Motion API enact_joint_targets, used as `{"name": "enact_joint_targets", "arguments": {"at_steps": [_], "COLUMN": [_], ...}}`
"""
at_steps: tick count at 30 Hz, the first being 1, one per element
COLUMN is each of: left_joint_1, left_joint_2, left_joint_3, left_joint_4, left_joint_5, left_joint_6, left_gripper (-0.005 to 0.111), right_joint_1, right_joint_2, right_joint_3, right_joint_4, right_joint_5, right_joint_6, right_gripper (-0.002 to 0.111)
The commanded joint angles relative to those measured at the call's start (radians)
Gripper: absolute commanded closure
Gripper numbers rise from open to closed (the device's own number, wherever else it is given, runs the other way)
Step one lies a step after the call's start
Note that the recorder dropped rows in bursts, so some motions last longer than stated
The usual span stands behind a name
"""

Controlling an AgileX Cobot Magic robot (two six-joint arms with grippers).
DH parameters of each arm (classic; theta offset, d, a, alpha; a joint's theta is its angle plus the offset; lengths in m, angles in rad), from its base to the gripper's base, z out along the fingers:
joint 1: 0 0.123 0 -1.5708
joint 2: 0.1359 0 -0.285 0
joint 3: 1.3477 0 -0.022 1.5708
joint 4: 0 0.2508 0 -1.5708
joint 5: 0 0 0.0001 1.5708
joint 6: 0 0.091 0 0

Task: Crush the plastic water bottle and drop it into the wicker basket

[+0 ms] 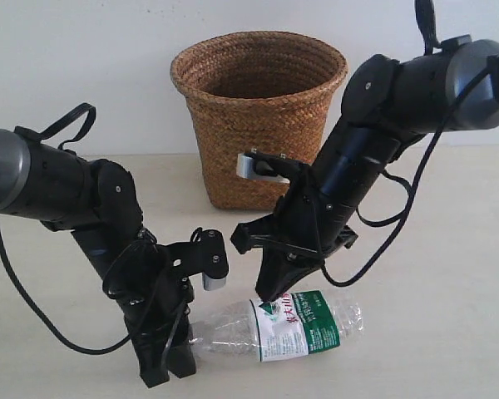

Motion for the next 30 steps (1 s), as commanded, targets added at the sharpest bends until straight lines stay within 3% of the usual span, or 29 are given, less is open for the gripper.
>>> {"name": "enact_joint_targets", "arguments": {"at_steps": [1, 21, 26, 30], "left_joint_1": [-0.003, -0.003, -0.003, -0.003], "left_joint_2": [0.001, 0.001, 0.001, 0.001], "left_joint_3": [-0.002, 0.000, 0.002, 0.002], "left_joint_4": [-0.006, -0.006, -0.002, -0.002], "left_joint_5": [-0.004, -0.015, -0.011, -0.011], "left_joint_6": [-0.013, -0.030, -0.030, -0.030], "left_gripper": [0.103, 0.103, 0.103, 0.103], "right_joint_1": [0.029, 0.084, 0.053, -0.003], "right_joint_2": [-0.001, 0.200, 0.194, 0.137], "right_joint_3": [0.040, 0.057, 0.055, 0.055], "right_joint_4": [0.009, -0.002, -0.002, -0.002], "right_joint_5": [-0.059, -0.220, -0.240, -0.143], "right_joint_6": [-0.023, 0.015, 0.015, -0.012], "right_gripper": [0.108, 0.108, 0.108, 0.108]}}
